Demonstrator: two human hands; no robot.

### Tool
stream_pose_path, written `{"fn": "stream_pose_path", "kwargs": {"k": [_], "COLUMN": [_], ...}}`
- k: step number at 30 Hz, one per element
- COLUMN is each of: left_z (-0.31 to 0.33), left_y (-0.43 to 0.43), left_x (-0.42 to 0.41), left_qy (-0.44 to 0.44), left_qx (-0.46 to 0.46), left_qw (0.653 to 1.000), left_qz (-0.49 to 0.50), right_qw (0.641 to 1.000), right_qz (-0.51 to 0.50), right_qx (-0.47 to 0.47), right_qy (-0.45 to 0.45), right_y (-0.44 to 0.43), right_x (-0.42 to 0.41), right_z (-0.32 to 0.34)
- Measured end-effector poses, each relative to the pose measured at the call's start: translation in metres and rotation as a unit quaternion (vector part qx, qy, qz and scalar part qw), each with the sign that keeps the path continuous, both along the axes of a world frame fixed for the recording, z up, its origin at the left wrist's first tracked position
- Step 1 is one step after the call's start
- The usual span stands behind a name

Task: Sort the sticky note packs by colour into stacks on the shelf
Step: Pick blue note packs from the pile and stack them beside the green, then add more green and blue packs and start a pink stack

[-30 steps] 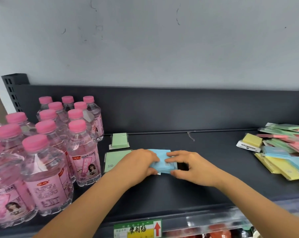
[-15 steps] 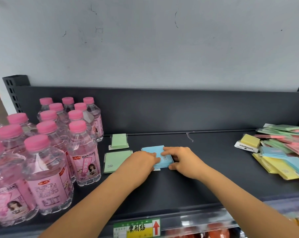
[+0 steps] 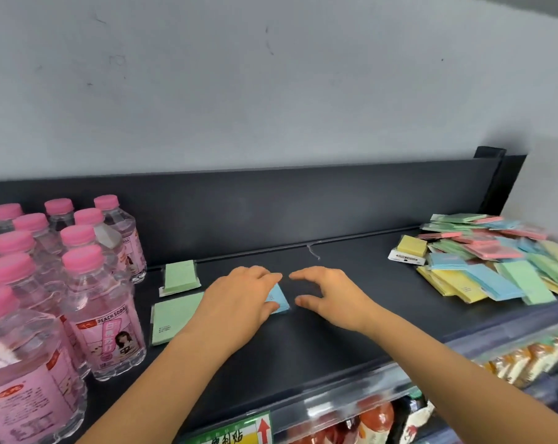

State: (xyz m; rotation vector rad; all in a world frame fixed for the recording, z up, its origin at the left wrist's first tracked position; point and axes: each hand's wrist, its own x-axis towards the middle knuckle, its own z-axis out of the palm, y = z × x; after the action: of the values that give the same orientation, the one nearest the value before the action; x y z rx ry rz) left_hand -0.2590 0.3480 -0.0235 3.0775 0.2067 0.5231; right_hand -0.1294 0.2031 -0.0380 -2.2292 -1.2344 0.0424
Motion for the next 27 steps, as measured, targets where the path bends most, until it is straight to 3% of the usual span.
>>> {"fn": "stream_pose_path", "kwargs": {"k": [15,27], "left_z": [0.010,0.012], "left_y": [-0.163,-0.326], "left_x": [0.102,0.224], "left_qy": [0.019,-0.011], "left_qx": [0.068,0.030], "left_qw": [0.995,0.996], "left_qz": [-0.070,-0.084], "right_qw": [0.988,0.983], "right_qz": [-0.139,-0.170], "right_qx": [0.037,0.045], "right_qy": [-0.057,-0.044], "right_y": [-0.220,-0.389], "right_x": [0.096,0.206], "right_z": [0.026,0.030]}}
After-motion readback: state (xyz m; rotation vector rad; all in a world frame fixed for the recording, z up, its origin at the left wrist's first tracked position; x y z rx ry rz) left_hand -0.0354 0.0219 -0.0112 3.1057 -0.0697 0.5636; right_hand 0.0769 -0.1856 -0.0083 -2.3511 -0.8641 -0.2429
